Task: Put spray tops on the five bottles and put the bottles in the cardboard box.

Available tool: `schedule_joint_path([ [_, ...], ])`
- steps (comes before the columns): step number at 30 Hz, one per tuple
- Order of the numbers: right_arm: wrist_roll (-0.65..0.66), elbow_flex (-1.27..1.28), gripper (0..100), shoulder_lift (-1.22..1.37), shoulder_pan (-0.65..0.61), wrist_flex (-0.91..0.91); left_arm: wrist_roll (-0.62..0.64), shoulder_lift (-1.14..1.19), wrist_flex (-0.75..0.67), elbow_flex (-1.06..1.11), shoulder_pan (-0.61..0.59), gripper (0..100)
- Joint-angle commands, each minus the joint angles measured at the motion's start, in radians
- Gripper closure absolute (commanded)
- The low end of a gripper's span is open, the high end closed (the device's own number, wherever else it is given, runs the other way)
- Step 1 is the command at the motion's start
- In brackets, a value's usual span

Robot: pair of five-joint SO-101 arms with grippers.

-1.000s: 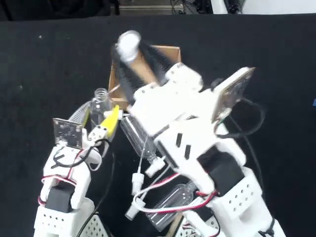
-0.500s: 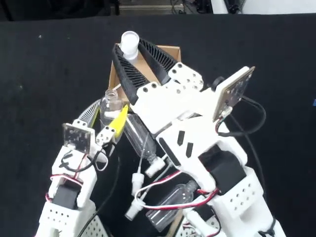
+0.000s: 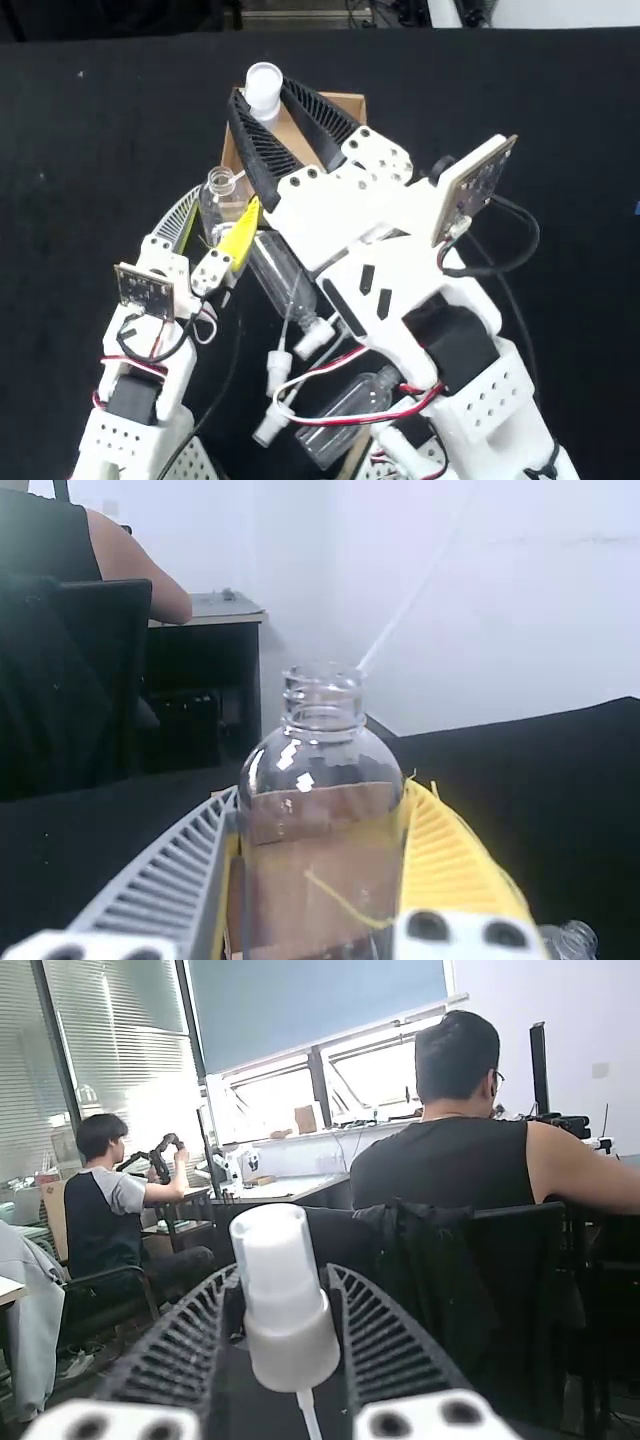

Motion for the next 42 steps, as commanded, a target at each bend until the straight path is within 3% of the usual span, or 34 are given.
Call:
schedule_joint_path([
  [1,0.0,-0.002,98.6,-0.004,0.012,-0.029,0.003,-0.017,-0.066,0.021,0.007,97],
  [12,0.0,-0.039,98.6,0.025,0.014,-0.031,0.003,-0.015,-0.064,0.021,0.01,97],
  [20,0.0,-0.024,98.6,-0.048,0.015,-0.021,0.0,-0.015,-0.011,0.021,0.147,97],
  [42,0.0,-0.027,98.6,-0.058,0.017,-0.028,0.002,-0.015,-0.009,0.021,0.157,97],
])
